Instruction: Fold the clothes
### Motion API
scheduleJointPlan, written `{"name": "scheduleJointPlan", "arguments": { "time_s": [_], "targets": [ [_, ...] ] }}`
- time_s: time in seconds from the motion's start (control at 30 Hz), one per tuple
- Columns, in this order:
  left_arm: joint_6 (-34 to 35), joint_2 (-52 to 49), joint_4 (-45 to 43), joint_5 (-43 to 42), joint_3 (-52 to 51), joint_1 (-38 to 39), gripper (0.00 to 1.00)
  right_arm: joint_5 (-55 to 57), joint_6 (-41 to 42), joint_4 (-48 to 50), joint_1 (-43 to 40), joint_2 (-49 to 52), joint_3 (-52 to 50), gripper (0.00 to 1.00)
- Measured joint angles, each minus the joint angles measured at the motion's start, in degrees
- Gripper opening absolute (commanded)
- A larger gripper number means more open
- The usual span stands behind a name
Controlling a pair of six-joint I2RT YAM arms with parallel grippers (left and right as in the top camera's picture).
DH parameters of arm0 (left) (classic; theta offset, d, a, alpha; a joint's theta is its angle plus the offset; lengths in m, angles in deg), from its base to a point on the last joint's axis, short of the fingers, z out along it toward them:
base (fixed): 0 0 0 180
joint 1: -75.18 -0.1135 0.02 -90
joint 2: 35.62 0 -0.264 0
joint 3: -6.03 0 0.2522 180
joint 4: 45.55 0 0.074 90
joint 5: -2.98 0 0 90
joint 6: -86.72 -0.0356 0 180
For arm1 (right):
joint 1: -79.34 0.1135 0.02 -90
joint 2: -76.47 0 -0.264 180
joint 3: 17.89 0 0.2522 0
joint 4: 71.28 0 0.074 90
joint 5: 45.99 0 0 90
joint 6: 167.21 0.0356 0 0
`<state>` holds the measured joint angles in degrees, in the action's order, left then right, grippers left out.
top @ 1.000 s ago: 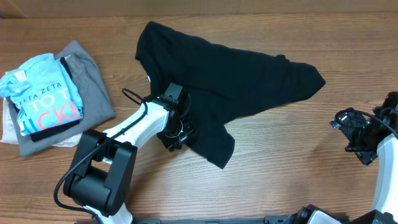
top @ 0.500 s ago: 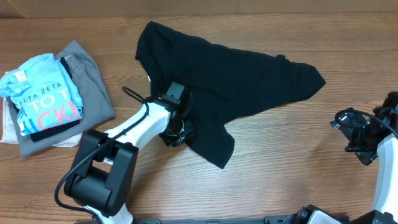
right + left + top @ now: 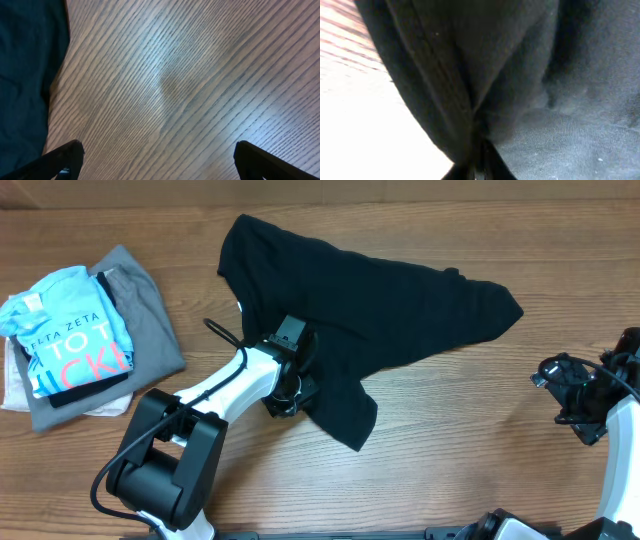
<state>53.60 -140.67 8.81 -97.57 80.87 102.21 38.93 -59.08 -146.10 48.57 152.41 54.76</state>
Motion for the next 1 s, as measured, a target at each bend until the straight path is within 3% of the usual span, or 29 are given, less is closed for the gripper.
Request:
{"name": "scheduleJointPlan", "arguments": {
  "time_s": [0.3, 0.43, 0.67, 0.83, 1.0],
  "targets": [
    [-0.44, 0.0, 0.76, 1.22, 0.04, 0.0, 0.04, 0.0, 0.02, -0.02, 0.0, 0.0, 0.0, 1.0],
    [-3.1, 0.26, 8.15, 1.84, 0.7, -1.18, 0.04, -0.02, 0.0, -0.28, 0.0, 0.0, 0.0, 1.0],
    [-12.17, 10.47, 18.91, 2.49, 3.19, -9.2, 0.04, -6.12, -4.5, -0.98, 0.92, 0.02, 0.0, 0.96],
    [-15.8, 18.51, 21.57, 2.67, 3.69, -16.46, 0.04, -8.48, -6.4, -0.79, 4.83, 1.36, 0.0, 0.96],
    [-18.23, 23.37, 21.57, 2.95, 3.69, -21.27, 0.04, -10.16, -7.26, 1.9, 9.77, 5.86, 0.0, 0.9]
  ]
}}
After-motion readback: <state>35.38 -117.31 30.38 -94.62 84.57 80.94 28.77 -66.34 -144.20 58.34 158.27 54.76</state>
